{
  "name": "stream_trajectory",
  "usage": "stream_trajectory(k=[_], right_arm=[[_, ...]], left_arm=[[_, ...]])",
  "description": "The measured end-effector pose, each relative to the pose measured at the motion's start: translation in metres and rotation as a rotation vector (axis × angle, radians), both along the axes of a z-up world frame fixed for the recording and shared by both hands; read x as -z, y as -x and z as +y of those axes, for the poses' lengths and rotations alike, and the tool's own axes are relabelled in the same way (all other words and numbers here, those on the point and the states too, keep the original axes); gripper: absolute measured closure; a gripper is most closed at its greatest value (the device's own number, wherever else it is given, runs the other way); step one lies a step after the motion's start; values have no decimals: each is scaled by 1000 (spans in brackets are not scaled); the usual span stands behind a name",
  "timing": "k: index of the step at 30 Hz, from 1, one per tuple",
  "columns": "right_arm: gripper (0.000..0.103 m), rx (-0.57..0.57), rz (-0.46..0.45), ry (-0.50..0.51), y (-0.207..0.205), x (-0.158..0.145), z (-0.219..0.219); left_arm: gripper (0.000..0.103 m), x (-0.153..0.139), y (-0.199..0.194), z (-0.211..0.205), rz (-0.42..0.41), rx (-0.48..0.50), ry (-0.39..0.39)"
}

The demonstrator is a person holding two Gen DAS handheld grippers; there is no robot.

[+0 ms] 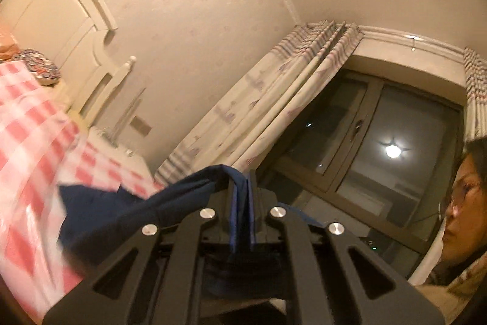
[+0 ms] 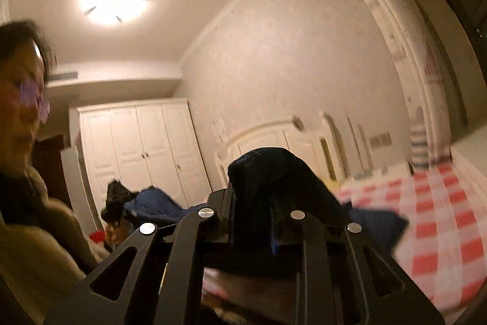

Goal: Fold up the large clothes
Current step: 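Lift the jacket high by the hem with both grippers and shake it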

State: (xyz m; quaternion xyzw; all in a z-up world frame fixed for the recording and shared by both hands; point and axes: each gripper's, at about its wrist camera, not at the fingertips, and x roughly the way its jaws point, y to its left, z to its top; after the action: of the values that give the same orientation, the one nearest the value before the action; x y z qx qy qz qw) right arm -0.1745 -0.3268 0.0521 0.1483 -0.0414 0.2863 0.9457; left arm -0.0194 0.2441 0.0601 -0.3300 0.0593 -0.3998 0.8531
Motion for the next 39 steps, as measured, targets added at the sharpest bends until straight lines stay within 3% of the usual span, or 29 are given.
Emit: stream_trajectory(k=[3, 6, 8, 12, 14, 15, 17, 18, 19, 21, 22, 24, 25, 28, 29, 32, 35, 37, 38, 39], right_arm=[[81, 26, 7, -12, -37, -20, -3], [81, 114, 100, -36, -108, -32, -9], [80, 170, 204, -50, -157, -24, -11], [80, 298, 505, -48, -269, 18, -26], [78, 353, 694, -56, -314, 53, -34], [77, 367, 802, -56, -330, 74, -36], [72, 374, 964, -65, -351, 109, -43], [71, 374, 977, -98, -352, 118, -50], [64, 355, 968, -139, -348, 122, -56], [34, 293, 934, -225, -341, 123, -71], [7, 285, 885, -254, -335, 119, -78], [5, 332, 788, -221, -321, 102, -81], [5, 360, 771, -158, -323, 97, -80], [5, 434, 836, 124, -343, 88, -59], [8, 440, 854, 187, -347, 90, -53], [12, 395, 923, 369, -370, 110, -33], [17, 355, 973, 451, -382, 128, -25], [26, 327, 972, 390, -375, 132, -31], [33, 301, 979, 314, -376, 132, -40], [54, 279, 984, 242, -375, 132, -48]], left_arm=[[97, -12, -38, -4, 16, -30, -1], [97, -13, -109, -15, 147, -137, -64], [96, 6, -166, -23, 282, -203, -105], [90, 72, -265, -34, 599, -278, -219], [74, 112, -297, -34, 760, -287, -251], [53, 125, -296, -28, 804, -299, -251], [26, 144, -298, -12, 858, -310, -183], [23, 151, -291, 4, 845, -317, -111], [20, 151, -286, 13, 832, -328, -79], [15, 144, -276, 33, 788, -383, -61], [14, 140, -273, 35, 773, -405, -84], [14, 126, -273, 32, 728, -409, -225], [14, 121, -274, 27, 716, -393, -282], [14, 109, -289, -12, 690, -291, -525], [14, 106, -295, -22, 684, -278, -570], [13, 114, -323, -46, 706, -220, -642], [14, 129, -349, -62, 765, -149, -635], [39, 136, -355, -68, 788, -106, -619], [78, 139, -355, -70, 800, -118, -636], [88, 145, -357, -72, 804, -146, -654]])
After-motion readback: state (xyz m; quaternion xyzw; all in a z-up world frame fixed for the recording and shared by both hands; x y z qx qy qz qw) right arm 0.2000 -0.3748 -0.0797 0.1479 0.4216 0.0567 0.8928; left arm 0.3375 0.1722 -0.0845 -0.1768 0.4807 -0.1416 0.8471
